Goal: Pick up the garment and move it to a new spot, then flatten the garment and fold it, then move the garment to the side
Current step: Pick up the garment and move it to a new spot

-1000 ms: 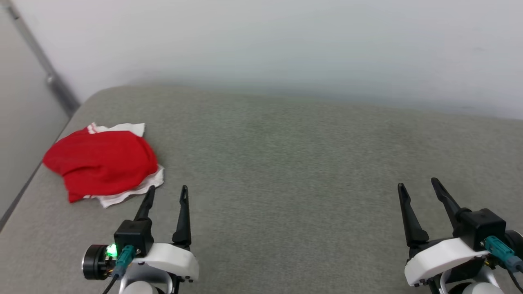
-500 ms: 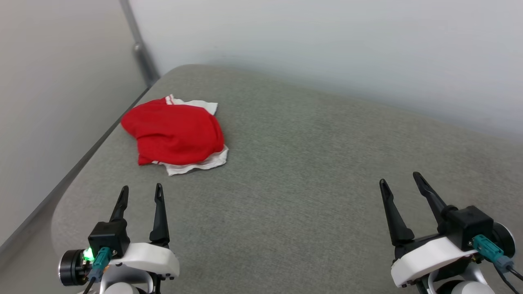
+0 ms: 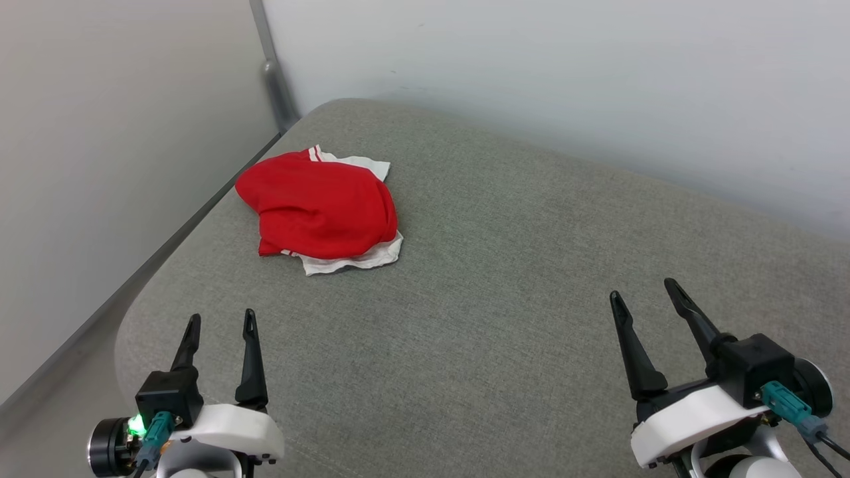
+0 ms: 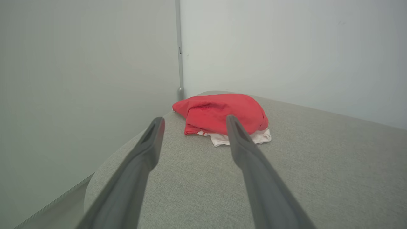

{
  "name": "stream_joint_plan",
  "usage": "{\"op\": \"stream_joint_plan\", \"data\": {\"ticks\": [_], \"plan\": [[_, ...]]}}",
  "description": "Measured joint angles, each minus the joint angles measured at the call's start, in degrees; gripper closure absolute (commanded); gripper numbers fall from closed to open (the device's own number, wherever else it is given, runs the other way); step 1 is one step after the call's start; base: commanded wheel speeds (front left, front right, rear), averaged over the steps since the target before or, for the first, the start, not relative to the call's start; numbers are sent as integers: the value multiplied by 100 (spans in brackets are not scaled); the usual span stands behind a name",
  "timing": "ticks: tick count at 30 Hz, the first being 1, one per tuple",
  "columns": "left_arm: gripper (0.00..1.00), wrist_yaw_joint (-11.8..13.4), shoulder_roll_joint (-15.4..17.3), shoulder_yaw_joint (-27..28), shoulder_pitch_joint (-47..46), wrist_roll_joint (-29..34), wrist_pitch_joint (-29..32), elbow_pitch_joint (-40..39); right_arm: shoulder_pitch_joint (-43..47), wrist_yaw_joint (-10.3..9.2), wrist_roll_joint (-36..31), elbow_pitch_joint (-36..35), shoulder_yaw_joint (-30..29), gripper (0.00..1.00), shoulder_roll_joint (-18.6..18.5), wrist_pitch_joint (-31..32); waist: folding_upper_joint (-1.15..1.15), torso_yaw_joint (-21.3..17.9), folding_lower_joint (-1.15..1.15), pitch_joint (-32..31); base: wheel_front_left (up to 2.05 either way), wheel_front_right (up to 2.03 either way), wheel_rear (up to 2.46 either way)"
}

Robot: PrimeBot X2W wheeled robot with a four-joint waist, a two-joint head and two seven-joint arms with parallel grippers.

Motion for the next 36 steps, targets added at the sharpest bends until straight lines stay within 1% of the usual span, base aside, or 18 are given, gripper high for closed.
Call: {"op": "stream_joint_plan", "data": {"ticks": [4, 8, 12, 14, 17, 20, 22, 26, 29, 31, 34, 36], "plan": [[0, -3, 13, 48, -82, 41, 0, 82, -20, 0, 7, -7, 26, 0, 0, 5, 0, -51, 0, 29, 0, 0, 0], [0, 44, 11, 87, -424, 15, 10, 307, -88, 0, -8, -65, 37, 0, 0, 56, 0, -149, 0, 130, 0, 0, 0], [0, 54, 47, 213, -1221, -226, 363, 509, -203, 0, -105, -191, 30, 0, 0, 156, 0, -264, 0, 353, 0, 0, 0], [0, -30, 145, 269, -1668, -365, 550, 604, -293, 0, -157, -265, 56, 0, 0, 208, 0, -345, 0, 501, 0, 0, 0], [0, -121, 292, 323, -2312, -542, 1047, 798, -474, 0, -268, -410, 26, 0, 2, 253, 0, -488, 1, 778, 0, 0, 0], [0, -202, 495, 344, -2974, -647, 1675, 1069, -629, 0, -318, -535, -51, 0, -1, 288, 0, -632, 1, 1104, 0, 0, 0], [0, -226, 665, 355, -3341, -690, 2141, 1280, -723, -1, -318, -590, -79, 0, -14, 296, 0, -734, 1, 1327, 0, 0, 0], [0, -372, 1069, 437, -3922, -895, 3160, 1791, -975, 0, -315, -611, -92, 0, -46, 235, 0, -968, 1, 1754, 0, 0, 0], [0, -443, 1429, 528, -4202, -1040, 3905, 2198, -1124, 0, -299, -581, -96, 0, -55, 145, 0, -1173, 1, 2050, 0, 0, 0], [0, -474, 1613, 603, -4301, -1159, 4333, 2408, -1206, 0, -271, -527, -88, 0, -55, 88, 0, -1326, 1, 2209, 0, 0, 0], [0, -490, 1752, 708, -4380, -1339, 4899, 2636, -1250, 0, -253, -452, -89, 0, -54, 30, 0, -1532, 1, 2438, 0, 0, 0], [0, -548, 1809, 746, -4421, -1502, 5212, 2748, -1287, -1, -218, -432, -96, 0, -53, -7, 0, -1632, 1, 2582, 0, 0, 0]]}}
